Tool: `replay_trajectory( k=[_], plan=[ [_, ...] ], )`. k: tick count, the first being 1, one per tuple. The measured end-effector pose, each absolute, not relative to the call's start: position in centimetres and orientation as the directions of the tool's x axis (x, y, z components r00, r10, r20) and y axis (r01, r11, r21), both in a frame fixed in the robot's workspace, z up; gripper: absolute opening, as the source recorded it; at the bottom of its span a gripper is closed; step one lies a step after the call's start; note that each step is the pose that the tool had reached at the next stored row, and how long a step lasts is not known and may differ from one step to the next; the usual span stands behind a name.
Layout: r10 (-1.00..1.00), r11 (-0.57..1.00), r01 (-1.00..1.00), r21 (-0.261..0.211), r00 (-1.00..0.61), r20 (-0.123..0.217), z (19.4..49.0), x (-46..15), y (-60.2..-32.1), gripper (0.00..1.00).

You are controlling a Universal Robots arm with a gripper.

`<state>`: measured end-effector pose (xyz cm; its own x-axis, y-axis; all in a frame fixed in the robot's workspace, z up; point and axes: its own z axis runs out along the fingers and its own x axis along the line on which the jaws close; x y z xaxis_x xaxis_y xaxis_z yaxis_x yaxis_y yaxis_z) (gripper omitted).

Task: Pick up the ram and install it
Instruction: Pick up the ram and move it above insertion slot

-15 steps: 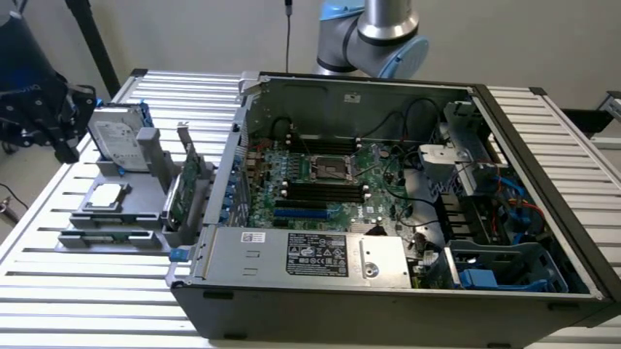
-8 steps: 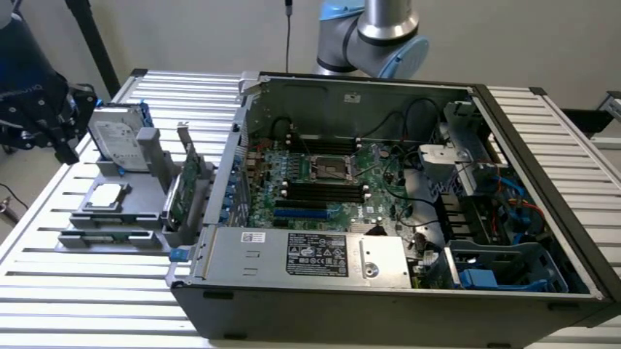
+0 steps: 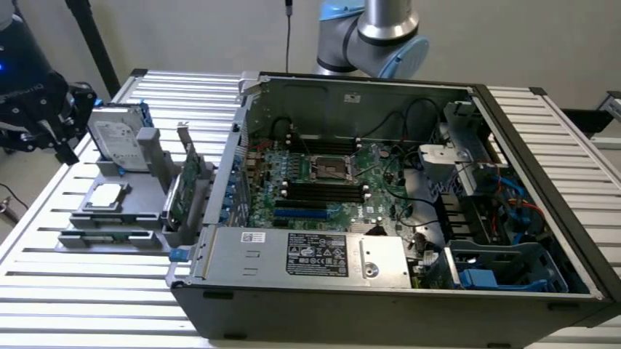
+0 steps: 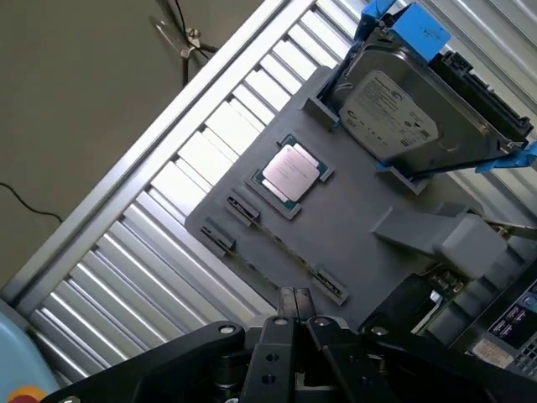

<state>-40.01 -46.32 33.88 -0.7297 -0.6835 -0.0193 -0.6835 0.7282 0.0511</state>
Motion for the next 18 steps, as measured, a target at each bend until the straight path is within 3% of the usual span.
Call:
replay_trajectory(
  k=[18],
  plan=[
    [-0.882, 0.47, -0.881, 0.049, -0.471, -0.016, 33.41, -40.01, -46.32, 0.11]
  ],
)
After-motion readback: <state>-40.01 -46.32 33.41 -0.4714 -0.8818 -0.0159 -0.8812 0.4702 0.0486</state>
